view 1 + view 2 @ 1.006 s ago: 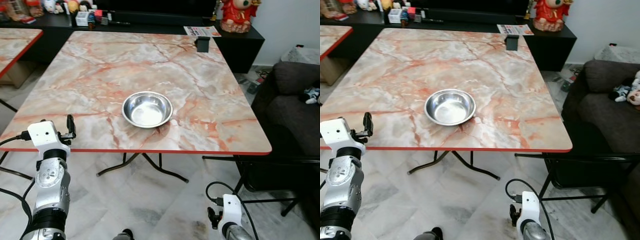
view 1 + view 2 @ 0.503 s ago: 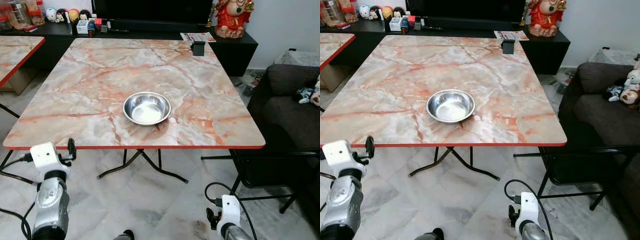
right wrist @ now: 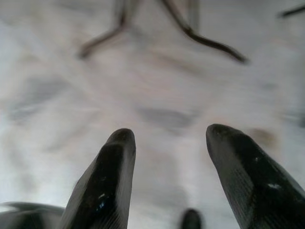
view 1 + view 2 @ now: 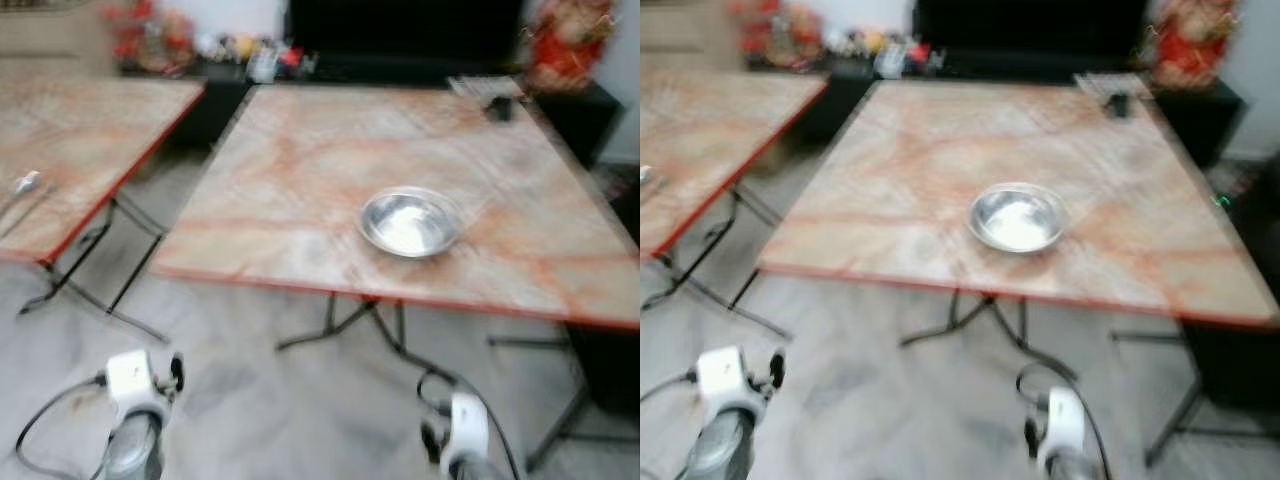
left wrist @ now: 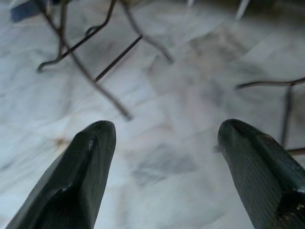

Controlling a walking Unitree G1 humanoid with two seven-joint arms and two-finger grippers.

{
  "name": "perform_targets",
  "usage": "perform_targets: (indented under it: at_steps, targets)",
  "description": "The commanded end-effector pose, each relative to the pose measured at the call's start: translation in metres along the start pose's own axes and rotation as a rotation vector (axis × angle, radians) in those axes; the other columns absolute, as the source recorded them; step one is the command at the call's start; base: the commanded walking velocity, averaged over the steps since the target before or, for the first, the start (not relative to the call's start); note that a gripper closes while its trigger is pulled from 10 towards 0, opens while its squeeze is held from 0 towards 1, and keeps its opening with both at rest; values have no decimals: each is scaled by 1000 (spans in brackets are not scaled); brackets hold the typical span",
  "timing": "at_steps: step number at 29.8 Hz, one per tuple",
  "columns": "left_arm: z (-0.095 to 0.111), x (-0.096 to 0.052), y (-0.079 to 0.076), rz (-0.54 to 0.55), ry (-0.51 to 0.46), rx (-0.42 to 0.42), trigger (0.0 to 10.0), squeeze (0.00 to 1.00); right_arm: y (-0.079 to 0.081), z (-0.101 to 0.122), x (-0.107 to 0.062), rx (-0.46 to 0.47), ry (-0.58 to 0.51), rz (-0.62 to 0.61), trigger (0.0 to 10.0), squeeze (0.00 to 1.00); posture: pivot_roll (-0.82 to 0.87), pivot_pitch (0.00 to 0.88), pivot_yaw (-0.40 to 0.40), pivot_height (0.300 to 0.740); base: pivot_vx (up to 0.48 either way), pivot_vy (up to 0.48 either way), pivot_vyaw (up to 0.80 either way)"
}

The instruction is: Setting the table

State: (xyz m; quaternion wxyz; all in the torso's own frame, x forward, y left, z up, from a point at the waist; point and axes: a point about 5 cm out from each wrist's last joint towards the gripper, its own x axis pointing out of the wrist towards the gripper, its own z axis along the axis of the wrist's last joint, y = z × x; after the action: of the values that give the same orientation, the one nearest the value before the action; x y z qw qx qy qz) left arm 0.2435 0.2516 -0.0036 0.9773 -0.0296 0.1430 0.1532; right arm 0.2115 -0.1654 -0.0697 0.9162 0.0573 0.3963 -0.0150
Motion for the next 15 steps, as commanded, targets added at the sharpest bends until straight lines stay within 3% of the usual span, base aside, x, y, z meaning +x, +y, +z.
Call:
perform_targets:
  at_steps: [1, 8, 11, 15]
  targets:
    - [-10, -2, -15, -36, 46, -7, 10000, 0, -14, -7, -3, 6, 19, -38, 10000, 0, 75, 62, -21, 740, 0, 458, 0]
    - [-27, -5, -20, -60, 157, 27, 10000, 0, -14, -6, -3, -6, 18, -38, 10000, 0, 82, 77, -22, 740, 0, 385, 0]
    - [-34, -6, -25, -104, 217, 90, 10000, 0, -14, -7, -3, 24, 21, -50, 10000, 0, 84, 79, -21, 740, 0, 430, 0]
    - [-40, -8, -25, -112, 260, 106, 10000, 0, -15, -7, -3, 41, 21, -59, 10000, 0, 78, 87, -21, 740, 0, 473, 0]
